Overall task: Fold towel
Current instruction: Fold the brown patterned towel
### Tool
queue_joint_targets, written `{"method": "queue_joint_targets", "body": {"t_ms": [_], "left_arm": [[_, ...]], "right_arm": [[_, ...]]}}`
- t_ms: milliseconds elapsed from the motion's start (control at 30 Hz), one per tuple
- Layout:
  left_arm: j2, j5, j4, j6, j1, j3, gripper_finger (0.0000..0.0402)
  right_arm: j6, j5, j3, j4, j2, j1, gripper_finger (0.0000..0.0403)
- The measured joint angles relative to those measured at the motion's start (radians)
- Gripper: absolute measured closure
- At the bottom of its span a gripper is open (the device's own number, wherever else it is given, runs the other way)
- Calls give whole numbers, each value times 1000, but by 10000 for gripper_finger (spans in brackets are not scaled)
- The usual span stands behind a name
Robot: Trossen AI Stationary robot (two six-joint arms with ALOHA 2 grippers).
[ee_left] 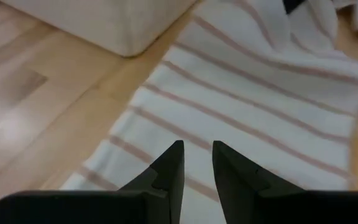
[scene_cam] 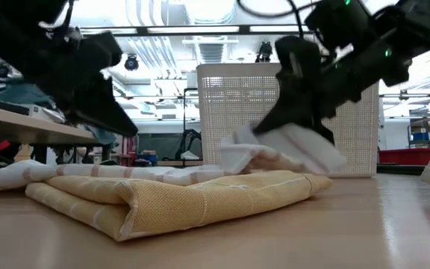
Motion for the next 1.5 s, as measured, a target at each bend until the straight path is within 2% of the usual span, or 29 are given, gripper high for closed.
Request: {"method": "queue_joint_targets", "body": {"t_ms": [167, 300, 433, 567, 700, 900, 1067, 1233, 1433, 1500], "left_arm": [[-15, 181, -174, -14, -12, 55, 327], [7, 182, -252, -97, -28, 39, 327], [41, 189, -239, -155, -27, 1, 327], [64, 199, -210, -145, -28, -4, 327], [-6, 213, -326, -169, -47, 64, 328], [-193, -81, -410, -123, -148, 147, 355], [-315, -282, -405, -118, -311, 151, 379], [-360, -556, -398, -119, -521, 146, 395], [-360, -874, -390, -119, -753, 145, 400], [-353, -906, -391, -117, -812, 145, 400]], "right_arm": [[-14, -18, 20, -1, -72, 18, 396], [-46, -17, 79, -75, -96, 32, 396], [-120, -17, 201, -193, -96, 37, 396], [-187, 6, 330, -313, -86, 36, 396], [-231, 13, 458, -429, -40, 31, 396], [-295, 35, 646, -583, 90, 23, 396], [-355, 37, 806, -650, 219, 12, 396], [-405, 24, 968, -690, 355, 2, 396], [-412, -49, 1166, -718, 508, -37, 397], [-412, -68, 1245, -744, 564, -47, 397]]}}
